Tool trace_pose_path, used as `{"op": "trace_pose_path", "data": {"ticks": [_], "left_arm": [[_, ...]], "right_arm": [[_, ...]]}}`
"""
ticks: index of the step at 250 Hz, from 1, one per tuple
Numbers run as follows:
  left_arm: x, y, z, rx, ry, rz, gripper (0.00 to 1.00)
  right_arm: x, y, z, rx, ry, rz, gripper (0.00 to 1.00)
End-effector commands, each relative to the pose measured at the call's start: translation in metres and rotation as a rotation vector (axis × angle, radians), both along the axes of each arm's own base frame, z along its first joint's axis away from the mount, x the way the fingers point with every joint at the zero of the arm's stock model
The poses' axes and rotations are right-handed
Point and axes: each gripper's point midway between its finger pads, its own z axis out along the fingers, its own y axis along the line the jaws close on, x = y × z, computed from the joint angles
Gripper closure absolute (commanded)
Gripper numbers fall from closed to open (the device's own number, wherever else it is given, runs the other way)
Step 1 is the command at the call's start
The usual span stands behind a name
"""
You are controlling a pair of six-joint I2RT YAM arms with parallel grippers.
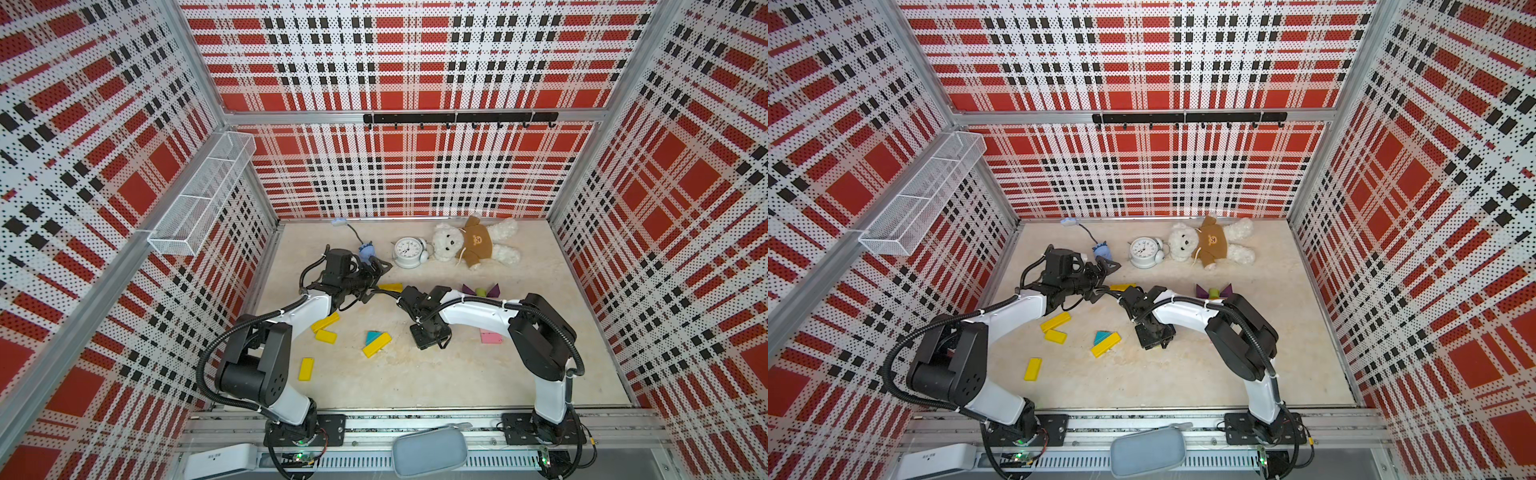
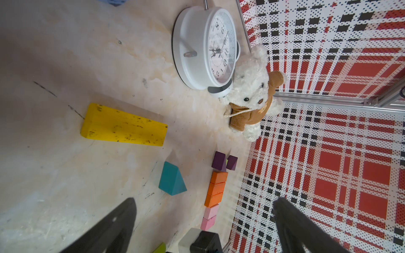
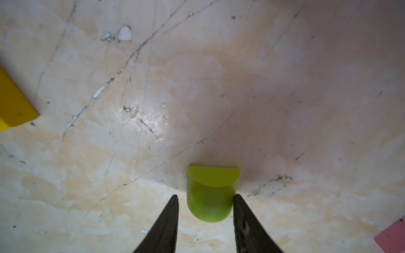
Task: Assemble a carrot with building blocks
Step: Pick up the building block from the center of the board.
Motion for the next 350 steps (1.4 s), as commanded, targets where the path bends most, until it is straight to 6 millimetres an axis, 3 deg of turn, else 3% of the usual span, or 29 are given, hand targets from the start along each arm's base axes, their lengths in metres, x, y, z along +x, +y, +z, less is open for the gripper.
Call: {"op": "trace_pose_path", "data": {"ticks": [1,93,227,307,350], "left_arm": [[0.004,-0.003,0.017,-0.018,-0.034,-0.003,0.00],[0.005,-0.003,0.016,-0.030,-0.031,0.002,0.01],[0.006,-0.001,0.017,-0.042,-0.035,0.008,0.00],[0.006,0.000,0.016,-0.043,-0.033,0.012,0.01],[0.004,-0.003,0.011,-0.035,-0.024,0.007,0.00]], "right_arm": [[0.002,-0.003,-0.013,-0.010,-0.002,-0.045,0.55],[0.003,-0.013,-0.023,-0.049,-0.044,-0.083,0.60],[0.017,-0.007,0.010,0.009,-0.142,-0.081,0.63],[0.040,-0.019,0.028,0.036,-0.181,-0.124,0.64],[0.066,-0.031,0.035,0.072,-0.192,-0.168,0.63]]}}
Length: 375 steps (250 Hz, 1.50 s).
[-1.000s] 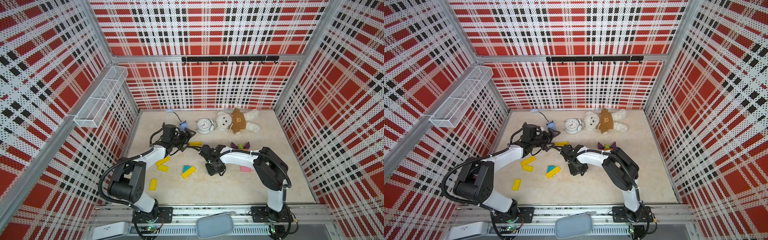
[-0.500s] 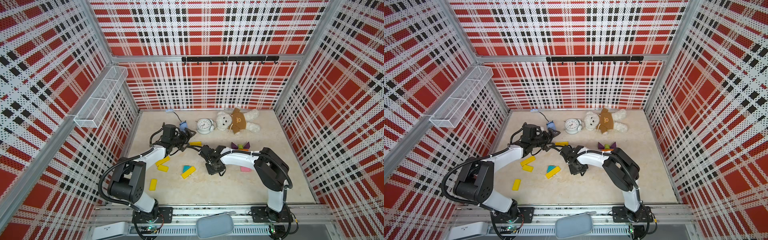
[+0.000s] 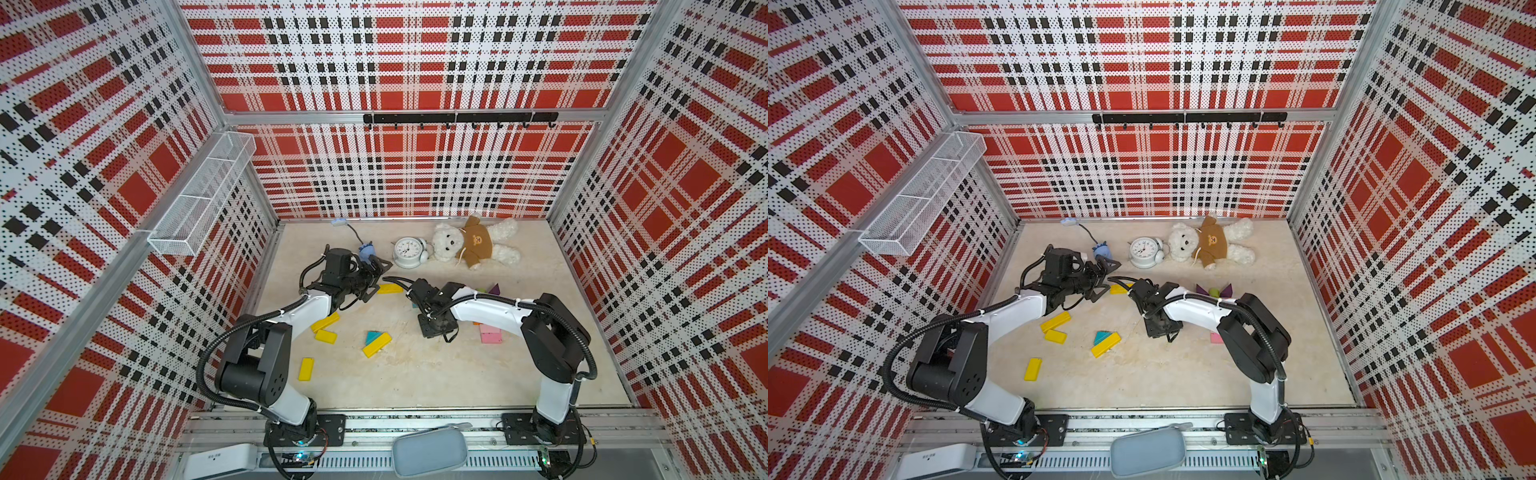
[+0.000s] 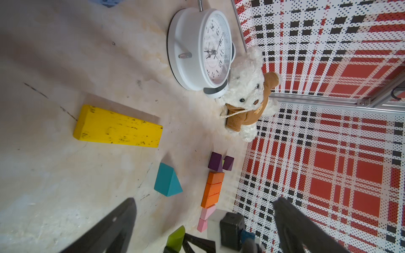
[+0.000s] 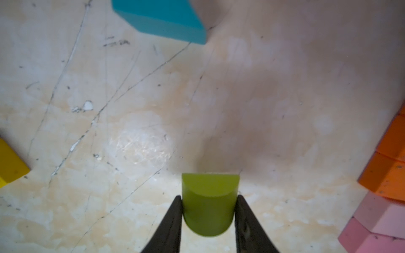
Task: Assemble a carrot with building blocks
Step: Assemble the building block at the center of the board.
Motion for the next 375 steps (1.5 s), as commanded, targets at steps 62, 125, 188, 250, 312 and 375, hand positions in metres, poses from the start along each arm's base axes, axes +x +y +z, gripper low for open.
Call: {"op": "trace_pose_path", "data": {"ticks": [62,125,188,250,312,375], "left_arm": [[-0.004,-0.019,-0.006,-0.022,0.021,-0.040,0.01],[-0.004,-0.019,-0.002,-0.042,0.015,-0.036,0.00],[-0.004,-0.021,-0.003,-0.052,0.017,-0.037,0.01],[-0.004,-0.021,-0.003,-0.060,0.019,-0.036,0.00],[-0.003,-0.023,-0.005,-0.091,0.029,-0.035,0.00],[-0.002,-0.022,-0.004,-0.101,0.025,-0.033,0.01]], "right_arm": [[0.059,-0.005,0.013,0.096,-0.037,-0.052,0.63],[0.081,-0.002,0.005,0.081,-0.037,-0.056,0.63],[0.091,0.003,-0.007,0.101,-0.013,-0.062,0.63],[0.094,0.002,-0.016,0.103,0.002,-0.064,0.61],[0.094,0.006,-0.014,0.125,0.011,-0.056,0.56],[0.097,0.003,0.013,0.138,-0.042,-0.059,0.55]]}}
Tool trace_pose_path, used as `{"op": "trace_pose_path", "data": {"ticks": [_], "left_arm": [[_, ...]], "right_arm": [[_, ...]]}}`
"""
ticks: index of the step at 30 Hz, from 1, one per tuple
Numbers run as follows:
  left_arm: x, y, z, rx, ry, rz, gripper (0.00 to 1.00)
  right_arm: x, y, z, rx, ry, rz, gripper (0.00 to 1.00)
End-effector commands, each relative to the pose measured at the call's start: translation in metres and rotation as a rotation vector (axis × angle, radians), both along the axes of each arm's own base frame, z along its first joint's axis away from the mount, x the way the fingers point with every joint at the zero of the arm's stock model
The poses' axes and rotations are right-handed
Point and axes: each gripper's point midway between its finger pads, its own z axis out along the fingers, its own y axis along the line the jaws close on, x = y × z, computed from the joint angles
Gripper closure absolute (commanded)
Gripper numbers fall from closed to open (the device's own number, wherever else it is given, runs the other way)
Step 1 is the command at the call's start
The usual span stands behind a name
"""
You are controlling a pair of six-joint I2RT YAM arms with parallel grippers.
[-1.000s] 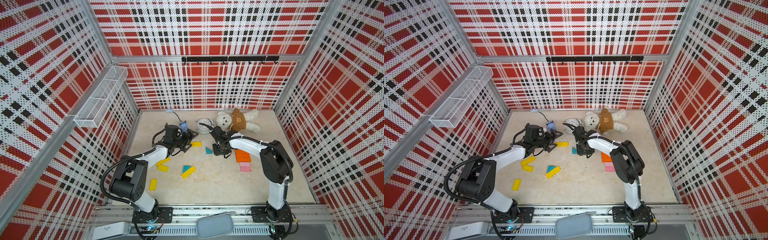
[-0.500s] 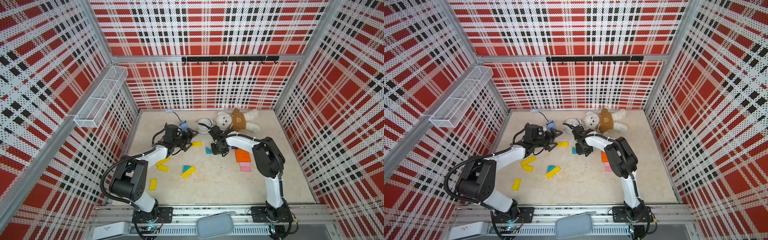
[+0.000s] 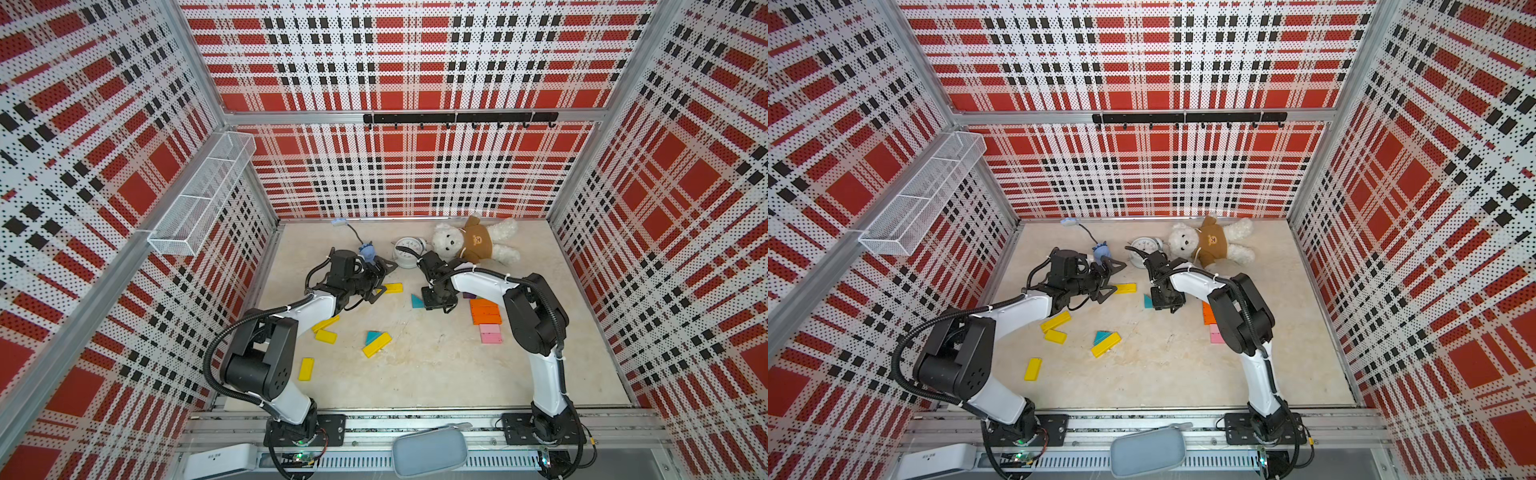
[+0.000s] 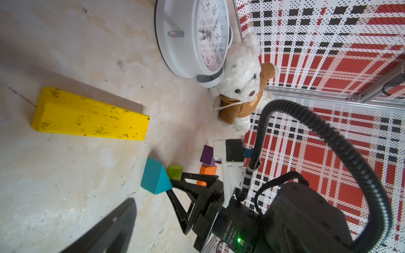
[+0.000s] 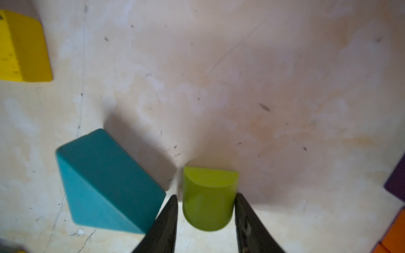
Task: Assemble a carrot with building blocks
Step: Assemble the building block at the center of the board.
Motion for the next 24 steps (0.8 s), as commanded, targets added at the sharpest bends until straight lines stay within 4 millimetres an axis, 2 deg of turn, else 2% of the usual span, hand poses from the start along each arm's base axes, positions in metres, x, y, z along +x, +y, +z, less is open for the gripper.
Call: {"op": "trace_pose_path", "data": {"ticks": [1,8,9,10,18,24], "left_arm": [[0.001,-0.001,-0.001,-0.028,0.006,0.003,0.00],[0.001,-0.001,0.002,-0.034,-0.001,-0.002,0.00],[0.001,-0.002,0.001,-0.034,-0.002,-0.002,0.01],[0.001,-0.001,0.002,-0.035,-0.002,-0.001,0.00],[-0.001,-0.004,-0.003,-0.030,0.008,-0.010,0.00],[-0.001,-0.006,-0.006,-0.039,0.023,-0.014,0.00]], "right_arm": [[0.011,0.003,0.031,0.038,-0.070,-0.001,0.56],[0.013,-0.009,0.053,0.034,-0.113,-0.022,0.57],[0.012,-0.012,0.053,0.056,-0.103,-0.122,0.58],[0.012,-0.016,0.052,0.020,-0.112,-0.006,0.58],[0.011,-0.040,0.036,-0.038,-0.088,-0.034,0.63],[0.011,-0.041,0.019,-0.040,-0.056,-0.038,0.63]]}}
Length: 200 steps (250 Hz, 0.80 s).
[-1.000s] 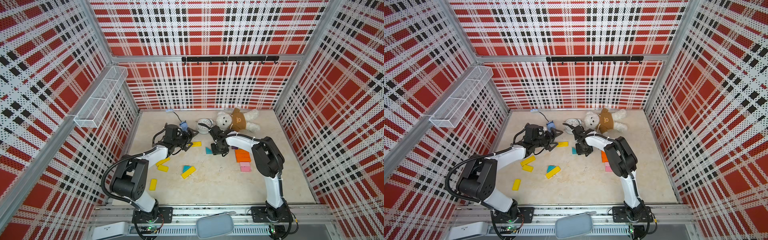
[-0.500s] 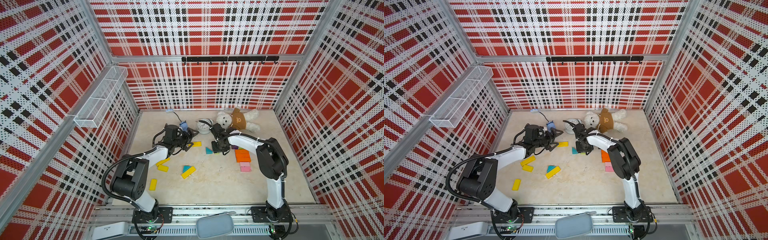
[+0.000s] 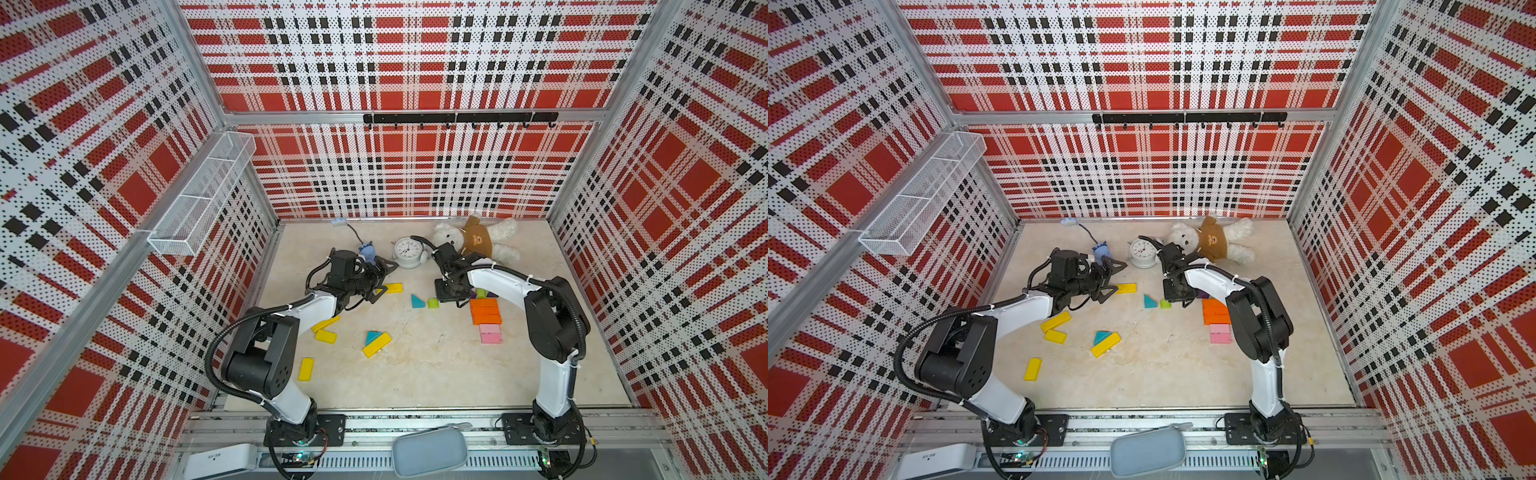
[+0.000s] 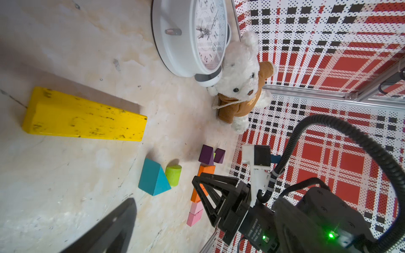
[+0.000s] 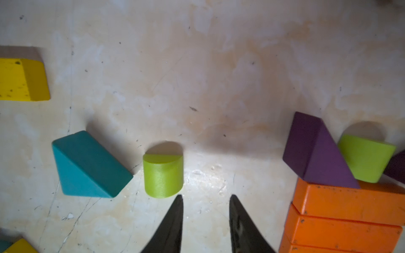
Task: Assemble a carrot with building blocks
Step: Assemble the building block at the center of the board.
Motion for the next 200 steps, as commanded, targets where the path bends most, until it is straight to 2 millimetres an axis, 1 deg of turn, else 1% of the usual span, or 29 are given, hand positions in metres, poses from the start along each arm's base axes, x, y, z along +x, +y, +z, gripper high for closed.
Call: {"op": "trace_pose_path", "data": {"ticks": [1,36,94,121,167,200], "left_arm": [[-0.001,-0.004,-0.002,-0.029,0.015,-0.006,0.01],[-0.001,-0.004,-0.002,-0.031,0.016,-0.007,0.00],[-0.001,-0.005,-0.001,-0.039,0.017,-0.011,0.00],[-0.002,-0.006,0.000,-0.044,0.016,-0.016,0.01],[0.001,-0.001,0.004,-0.052,0.008,-0.004,0.00],[0.002,0.000,0.005,-0.057,0.008,-0.004,0.01]], "right_arm": [[0.001,0.000,-0.014,-0.014,0.015,0.016,0.63],[0.000,0.005,-0.022,0.004,0.034,0.016,0.63],[0.002,0.008,-0.028,0.008,0.045,0.019,0.63],[0.004,0.012,-0.029,0.020,0.048,0.026,0.63],[0.005,0.016,-0.029,0.035,0.055,0.031,0.63],[0.005,0.017,-0.029,0.039,0.056,0.031,0.63]]}}
